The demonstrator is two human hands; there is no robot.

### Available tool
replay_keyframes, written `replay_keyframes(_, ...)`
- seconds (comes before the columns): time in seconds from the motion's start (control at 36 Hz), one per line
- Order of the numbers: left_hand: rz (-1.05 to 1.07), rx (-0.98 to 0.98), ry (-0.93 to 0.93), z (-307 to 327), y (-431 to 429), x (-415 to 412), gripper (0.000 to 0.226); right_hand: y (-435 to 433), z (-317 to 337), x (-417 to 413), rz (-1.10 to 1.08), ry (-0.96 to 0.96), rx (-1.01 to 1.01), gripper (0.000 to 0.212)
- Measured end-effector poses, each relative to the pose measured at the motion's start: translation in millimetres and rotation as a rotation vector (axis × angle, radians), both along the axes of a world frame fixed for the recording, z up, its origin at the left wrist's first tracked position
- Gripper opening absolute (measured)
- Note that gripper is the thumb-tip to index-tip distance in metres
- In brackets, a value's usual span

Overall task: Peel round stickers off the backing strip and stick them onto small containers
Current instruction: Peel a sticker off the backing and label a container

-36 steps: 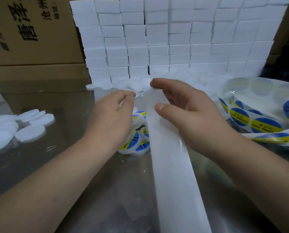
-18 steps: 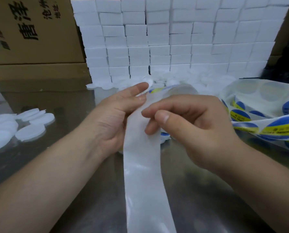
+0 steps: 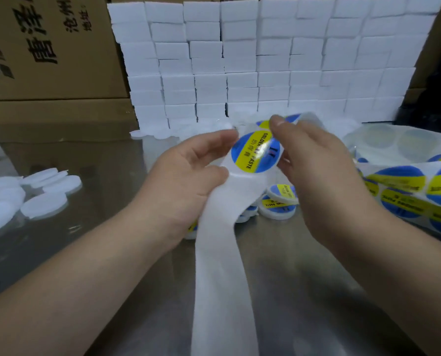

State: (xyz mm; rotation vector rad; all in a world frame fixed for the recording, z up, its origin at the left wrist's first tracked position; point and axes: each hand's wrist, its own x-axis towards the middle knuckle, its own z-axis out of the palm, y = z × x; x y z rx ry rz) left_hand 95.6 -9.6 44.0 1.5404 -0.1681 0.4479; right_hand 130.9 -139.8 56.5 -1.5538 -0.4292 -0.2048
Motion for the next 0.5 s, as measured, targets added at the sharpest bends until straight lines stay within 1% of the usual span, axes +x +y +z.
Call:
replay_keyframes(0.06,-0.014,0.09,-0.02,-2,-4,-2,0.046,-1,0,-3,0.046,-0.079,0.002,0.029)
replay_keyframes(0.14,0.021,0.2,-0.053,-3,-6,-2,0.041,0,-4,-4,0.061,-0.175,-0.053,0.021)
replay_keyframes(0.19,0.05,0.267,-0.024,-7,-7,-3,0.033,-1,-6,1,0.038,-0.202,-0.051,0.025)
replay_keyframes(0.22,0.078,0.314,-0.008,-8,-8,-4,0.028,-2,-6,3,0.017,-0.212,-0.033,0.029)
replay_keyframes(0.28,0.158,0.365,-0.002,-7,-8,-6,0.021,-4,-5,7,-0.018,-0.213,0.012,0.03)
replay_keyframes(0.31,0.191,0.347,-0.006,-5,-7,-5,0.021,-5,-4,9,-0.031,-0.203,0.032,0.031)
replay_keyframes(0.36,0.226,0.253,0.016,3,-6,1,0.022,-8,-3,13,-0.063,-0.187,0.059,0.035)
replay_keyframes(0.42,0.246,0.2,0.055,12,-1,14,0.022,-10,-3,15,-0.096,-0.177,0.043,0.038)
replay_keyframes(0.47,0.285,0.265,0.058,21,10,35,0.022,-11,-3,17,-0.102,-0.166,0.006,0.039)
replay_keyframes(0.5,0.317,0.344,0.041,24,18,47,0.022,-12,-4,17,-0.094,-0.154,-0.009,0.041)
